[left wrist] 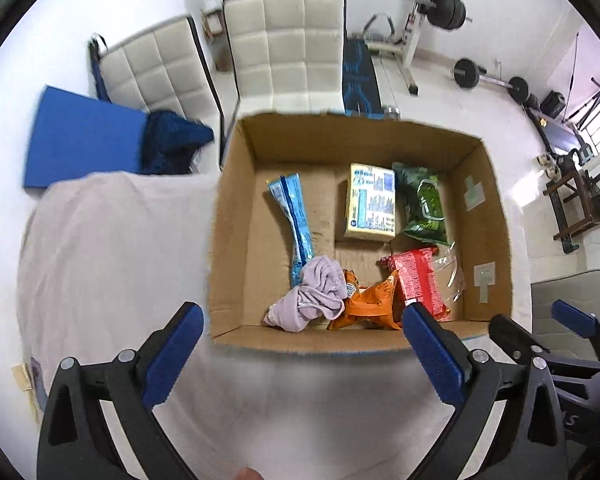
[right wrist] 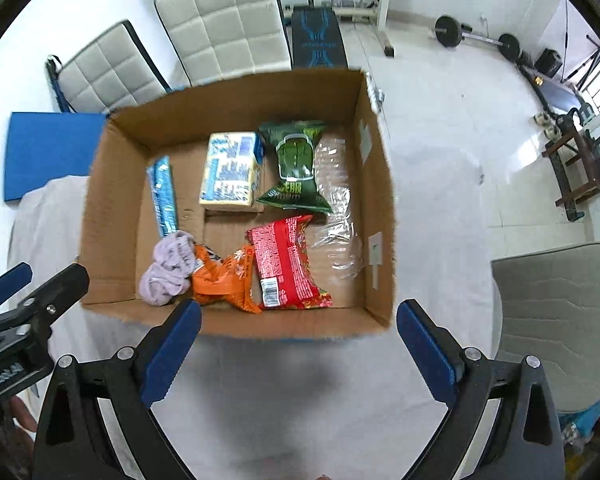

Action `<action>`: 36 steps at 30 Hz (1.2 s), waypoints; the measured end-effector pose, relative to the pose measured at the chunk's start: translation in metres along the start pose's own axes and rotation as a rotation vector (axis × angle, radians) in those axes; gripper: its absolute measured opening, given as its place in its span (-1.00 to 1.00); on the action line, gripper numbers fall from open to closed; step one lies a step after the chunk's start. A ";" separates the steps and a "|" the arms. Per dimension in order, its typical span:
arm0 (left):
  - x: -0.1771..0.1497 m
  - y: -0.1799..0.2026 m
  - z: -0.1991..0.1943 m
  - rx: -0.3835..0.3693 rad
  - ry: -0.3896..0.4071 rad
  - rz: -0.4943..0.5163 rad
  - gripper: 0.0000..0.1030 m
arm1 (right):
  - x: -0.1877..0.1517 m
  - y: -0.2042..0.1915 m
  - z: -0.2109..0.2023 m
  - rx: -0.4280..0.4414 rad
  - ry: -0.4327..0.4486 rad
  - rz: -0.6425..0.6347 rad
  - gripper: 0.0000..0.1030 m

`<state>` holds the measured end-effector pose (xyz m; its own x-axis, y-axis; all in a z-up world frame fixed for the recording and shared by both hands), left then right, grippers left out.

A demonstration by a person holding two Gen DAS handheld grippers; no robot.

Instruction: Organize soft objects

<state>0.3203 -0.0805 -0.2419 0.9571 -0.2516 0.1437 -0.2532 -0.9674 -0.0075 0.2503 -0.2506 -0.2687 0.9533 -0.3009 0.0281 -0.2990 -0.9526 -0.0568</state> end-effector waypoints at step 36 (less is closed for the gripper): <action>-0.147 0.008 -0.216 -0.022 0.274 -0.018 0.99 | -0.208 0.007 -0.253 0.027 0.317 -0.098 0.94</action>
<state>0.1470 -0.0452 -0.0498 0.8882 -0.2145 0.4063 -0.2426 -0.9700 0.0183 0.0384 -0.2061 -0.0227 0.9150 -0.2110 0.3438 -0.2009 -0.9774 -0.0650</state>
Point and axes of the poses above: each gripper's, at about its wrist camera, not at the fingertips, and z roughly the way its jaws point, y to its right, x to its top, the point moved 6 cm from there along z, roughly the way its jaws point, and after that the axes turned 11 degrees about -y, right-handed, at the moved point
